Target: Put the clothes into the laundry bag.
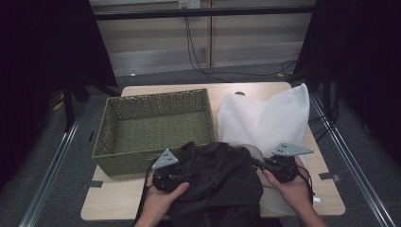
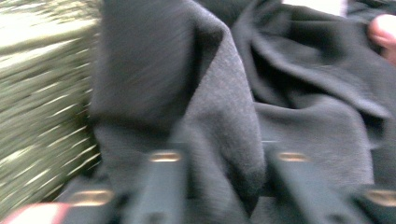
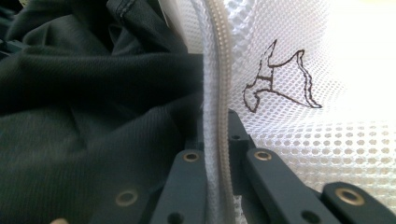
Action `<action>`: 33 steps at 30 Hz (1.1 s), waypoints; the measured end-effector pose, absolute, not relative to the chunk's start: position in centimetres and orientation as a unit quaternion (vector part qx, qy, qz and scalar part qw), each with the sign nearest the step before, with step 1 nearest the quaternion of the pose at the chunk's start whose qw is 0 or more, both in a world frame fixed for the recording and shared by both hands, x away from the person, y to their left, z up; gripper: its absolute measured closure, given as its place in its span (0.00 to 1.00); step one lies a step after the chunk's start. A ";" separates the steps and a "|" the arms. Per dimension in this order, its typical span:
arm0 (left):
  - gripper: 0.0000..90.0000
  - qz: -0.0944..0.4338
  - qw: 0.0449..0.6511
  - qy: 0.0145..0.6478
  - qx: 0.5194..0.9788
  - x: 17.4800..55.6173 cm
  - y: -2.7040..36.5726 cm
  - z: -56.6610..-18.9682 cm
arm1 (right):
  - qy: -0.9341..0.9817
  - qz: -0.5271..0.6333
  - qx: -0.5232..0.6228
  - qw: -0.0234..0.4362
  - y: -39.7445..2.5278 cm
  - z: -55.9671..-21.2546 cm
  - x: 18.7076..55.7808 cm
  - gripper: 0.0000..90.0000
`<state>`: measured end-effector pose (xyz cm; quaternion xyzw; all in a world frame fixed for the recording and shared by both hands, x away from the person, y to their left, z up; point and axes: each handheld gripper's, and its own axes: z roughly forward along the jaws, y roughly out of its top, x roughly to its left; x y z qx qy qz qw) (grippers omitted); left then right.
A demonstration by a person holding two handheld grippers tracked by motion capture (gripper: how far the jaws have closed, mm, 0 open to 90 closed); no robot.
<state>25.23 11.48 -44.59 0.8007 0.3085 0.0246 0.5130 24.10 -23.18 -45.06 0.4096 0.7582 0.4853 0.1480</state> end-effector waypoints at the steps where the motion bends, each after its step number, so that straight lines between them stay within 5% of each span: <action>1: 0.92 0.006 0.515 0.281 0.810 25.1 10.6 -44.2 | 0.757 0.487 0.411 0.147 -23.1 -45.1 24.1 0.99; 10: 0.90 -0.081 0.514 0.152 0.840 25.0 1.8 -43.6 | 0.734 0.511 0.422 0.149 -22.6 -43.8 24.1 0.99; 18: 0.97 -0.032 0.473 0.257 0.842 27.9 -0.4 -45.2 | 0.711 0.543 0.420 0.157 -22.9 -42.7 23.2 0.99; 23: 0.97 0.049 0.523 0.359 0.771 29.4 0.9 -44.3 | 0.711 0.549 0.415 0.145 -22.8 -42.3 22.3 0.99; 27: 0.96 0.046 0.509 0.354 0.783 29.6 -0.2 -45.8 | 0.725 0.544 0.403 0.131 -22.5 -42.3 21.8 0.99; 29: 0.91 -0.031 0.499 0.312 0.808 29.6 -1.1 -46.8 | 0.726 0.538 0.404 0.143 -22.5 -42.4 21.8 0.99; 33: 0.64 -0.065 0.519 0.254 0.813 28.5 0.2 -45.9 | 0.714 0.538 0.423 0.149 -23.4 -42.6 22.2 0.99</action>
